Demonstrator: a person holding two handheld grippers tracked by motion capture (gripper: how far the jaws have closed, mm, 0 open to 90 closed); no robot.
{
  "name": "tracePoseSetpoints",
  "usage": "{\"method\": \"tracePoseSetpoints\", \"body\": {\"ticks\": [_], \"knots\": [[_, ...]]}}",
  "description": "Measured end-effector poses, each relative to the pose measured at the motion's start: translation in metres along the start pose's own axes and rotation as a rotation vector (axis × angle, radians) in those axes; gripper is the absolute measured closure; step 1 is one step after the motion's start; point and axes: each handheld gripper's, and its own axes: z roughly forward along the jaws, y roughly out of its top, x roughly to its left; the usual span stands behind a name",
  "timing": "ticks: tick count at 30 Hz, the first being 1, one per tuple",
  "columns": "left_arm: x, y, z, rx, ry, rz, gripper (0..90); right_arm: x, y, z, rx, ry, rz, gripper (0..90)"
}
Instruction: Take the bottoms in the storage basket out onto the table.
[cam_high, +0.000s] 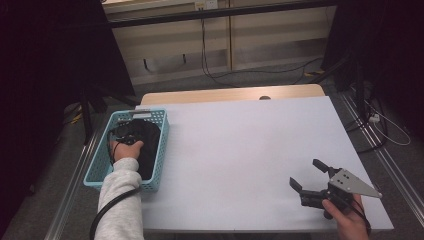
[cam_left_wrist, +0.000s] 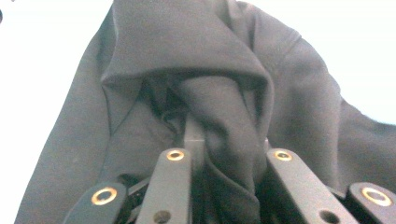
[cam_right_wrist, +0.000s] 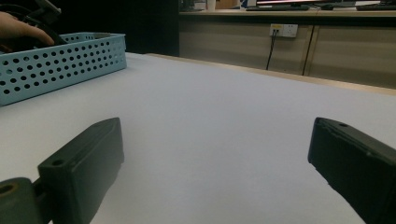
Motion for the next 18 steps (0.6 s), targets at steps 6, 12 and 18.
{"method": "tracePoseSetpoints", "body": {"ticks": [6,12,18], "knots": [[0.001,0.022,-0.032,-0.018,-0.047,0.025,78.9,0.000,0.000,0.000,0.005,-0.002,-0.001,2.6],[0.002,0.043,-0.064,-0.072,-0.087,0.044,79.0,0.001,0.000,0.001,0.003,-0.002,0.005,2.6],[-0.005,0.060,-0.088,-0.152,-0.119,0.072,79.1,0.002,0.000,0.003,0.002,0.003,0.008,2.6]]}}
